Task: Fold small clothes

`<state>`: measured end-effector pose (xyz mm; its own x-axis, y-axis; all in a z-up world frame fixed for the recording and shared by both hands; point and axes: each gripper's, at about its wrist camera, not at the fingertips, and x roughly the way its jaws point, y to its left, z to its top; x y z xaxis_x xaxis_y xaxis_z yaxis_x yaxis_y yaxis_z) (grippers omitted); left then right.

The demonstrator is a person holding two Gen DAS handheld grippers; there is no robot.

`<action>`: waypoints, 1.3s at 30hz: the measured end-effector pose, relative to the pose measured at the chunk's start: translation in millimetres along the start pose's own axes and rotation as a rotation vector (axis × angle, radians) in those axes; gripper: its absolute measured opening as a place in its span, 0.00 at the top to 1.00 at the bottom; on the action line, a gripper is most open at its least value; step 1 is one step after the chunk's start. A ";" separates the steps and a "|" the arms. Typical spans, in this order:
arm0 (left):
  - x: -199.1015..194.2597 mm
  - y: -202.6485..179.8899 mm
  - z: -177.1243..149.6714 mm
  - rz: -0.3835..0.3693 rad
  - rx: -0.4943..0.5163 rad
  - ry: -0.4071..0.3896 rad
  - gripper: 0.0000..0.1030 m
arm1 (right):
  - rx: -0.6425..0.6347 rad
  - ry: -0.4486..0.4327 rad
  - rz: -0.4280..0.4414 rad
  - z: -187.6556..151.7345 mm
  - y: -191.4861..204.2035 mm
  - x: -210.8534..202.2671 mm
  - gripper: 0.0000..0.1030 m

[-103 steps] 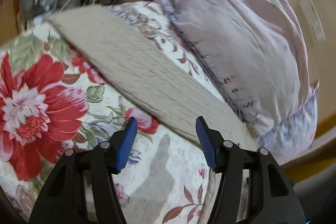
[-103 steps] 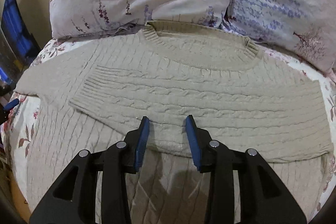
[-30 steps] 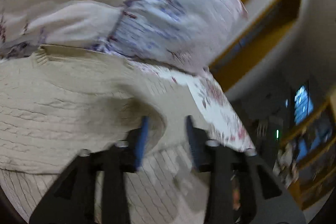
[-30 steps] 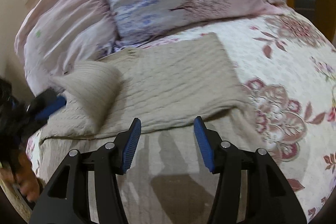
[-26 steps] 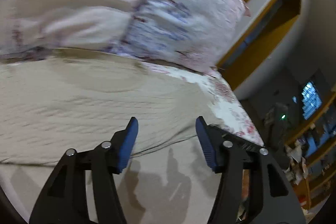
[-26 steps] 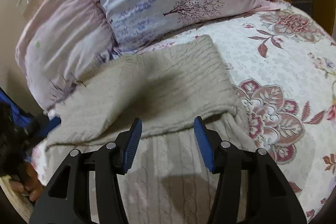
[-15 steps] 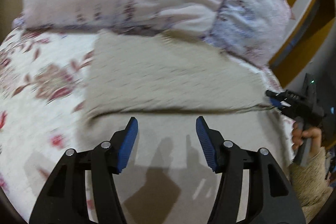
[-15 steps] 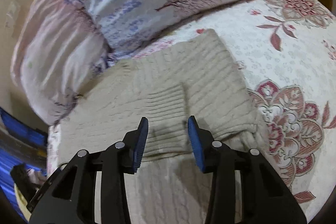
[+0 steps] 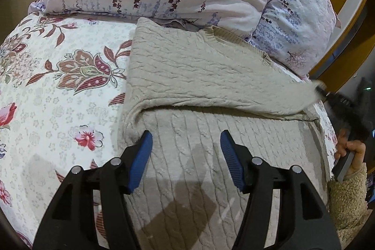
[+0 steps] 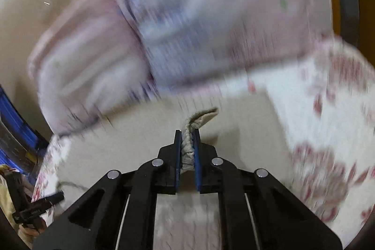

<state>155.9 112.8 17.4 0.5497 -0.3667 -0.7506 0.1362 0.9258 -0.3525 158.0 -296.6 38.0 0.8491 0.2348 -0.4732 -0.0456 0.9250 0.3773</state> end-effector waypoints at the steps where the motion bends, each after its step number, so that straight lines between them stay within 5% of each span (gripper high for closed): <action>1: -0.1 0.0 -0.5 0.001 0.001 -0.001 0.41 | -0.019 -0.024 -0.012 2.2 2.1 -2.8 0.91; 6: 1.4 -2.8 -1.2 0.002 0.011 -0.006 0.37 | 0.022 0.205 -0.163 -15.8 -23.7 45.0 0.91; 12: 1.9 -4.6 -1.6 -0.004 0.012 -0.010 0.34 | 0.031 0.249 -0.166 -19.1 -30.6 52.2 0.87; 14: -2.4 -3.3 -4.3 -0.021 -0.002 -0.010 0.34 | 0.051 0.265 -0.138 -17.0 -33.7 47.5 0.71; 16: -11.2 -0.3 -9.4 -0.068 -0.024 -0.017 0.34 | 0.091 0.245 -0.061 -18.1 -39.9 25.1 0.45; 18: -25.5 5.2 -18.1 -0.090 -0.042 -0.045 0.34 | 0.108 0.222 -0.003 -23.1 -49.7 -3.5 0.40; 29: -64.0 44.5 -74.2 -0.163 -0.215 -0.075 0.36 | 0.219 0.331 0.038 -89.5 -125.2 -87.8 0.51; 39: -71.5 30.3 -116.2 -0.312 -0.245 -0.038 0.56 | 0.253 0.388 0.267 -138.6 -113.1 -114.4 0.76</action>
<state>24.9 156.4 -4.6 0.5441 -0.6189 -0.5665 0.1031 0.7194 -0.6869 -7.0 -386.7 -60.9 0.5661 0.5901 -0.5757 -0.0645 0.7279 0.6827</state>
